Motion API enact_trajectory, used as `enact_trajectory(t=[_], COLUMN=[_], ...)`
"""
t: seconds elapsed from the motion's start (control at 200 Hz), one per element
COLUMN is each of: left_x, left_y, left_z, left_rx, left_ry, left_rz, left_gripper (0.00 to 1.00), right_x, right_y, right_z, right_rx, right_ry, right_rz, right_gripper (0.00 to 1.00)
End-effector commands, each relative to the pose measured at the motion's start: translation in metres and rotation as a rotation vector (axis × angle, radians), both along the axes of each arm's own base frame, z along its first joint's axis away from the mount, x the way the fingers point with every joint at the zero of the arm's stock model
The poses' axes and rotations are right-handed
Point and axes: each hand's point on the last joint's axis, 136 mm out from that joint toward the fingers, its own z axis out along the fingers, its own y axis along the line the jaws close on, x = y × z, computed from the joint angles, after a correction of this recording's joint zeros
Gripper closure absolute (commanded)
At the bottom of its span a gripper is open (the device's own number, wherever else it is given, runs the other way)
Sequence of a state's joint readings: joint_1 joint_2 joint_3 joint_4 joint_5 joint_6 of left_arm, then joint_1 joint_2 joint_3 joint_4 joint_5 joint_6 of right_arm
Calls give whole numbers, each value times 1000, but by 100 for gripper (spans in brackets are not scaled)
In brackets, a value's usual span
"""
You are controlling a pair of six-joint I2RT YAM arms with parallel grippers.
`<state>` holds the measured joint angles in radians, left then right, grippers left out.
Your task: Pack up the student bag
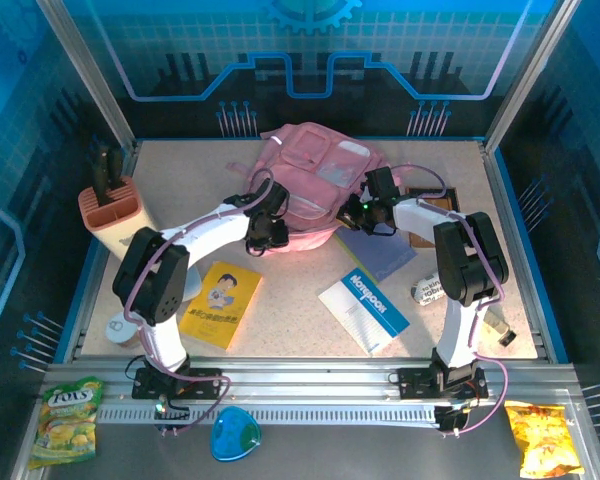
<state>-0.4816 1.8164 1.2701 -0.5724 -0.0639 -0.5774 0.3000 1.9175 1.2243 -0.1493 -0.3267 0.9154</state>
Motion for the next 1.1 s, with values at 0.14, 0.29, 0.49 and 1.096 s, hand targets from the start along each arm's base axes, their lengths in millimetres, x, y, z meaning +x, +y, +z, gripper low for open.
enact_trajectory(t=[0.14,0.29,0.49,1.096], left_x=[-10,-7,-5,-2], left_y=[18,11,-7,-2], left_z=[-5,-5,0,-3], left_rx=[69,54,-17,39], left_ry=[27,12,-7,-14], left_rz=[-1,-55,-169,-177], left_gripper=[78,84,74,95], right_x=[22,22,21,21], right_y=[-4,-4,-4,-9], right_z=[30,30,30,27], right_rx=[21,21,23,9], right_ry=[-127,-128,-127,-128], right_rz=[-22,-21,-23,-25], right_gripper=[90,91,91,91])
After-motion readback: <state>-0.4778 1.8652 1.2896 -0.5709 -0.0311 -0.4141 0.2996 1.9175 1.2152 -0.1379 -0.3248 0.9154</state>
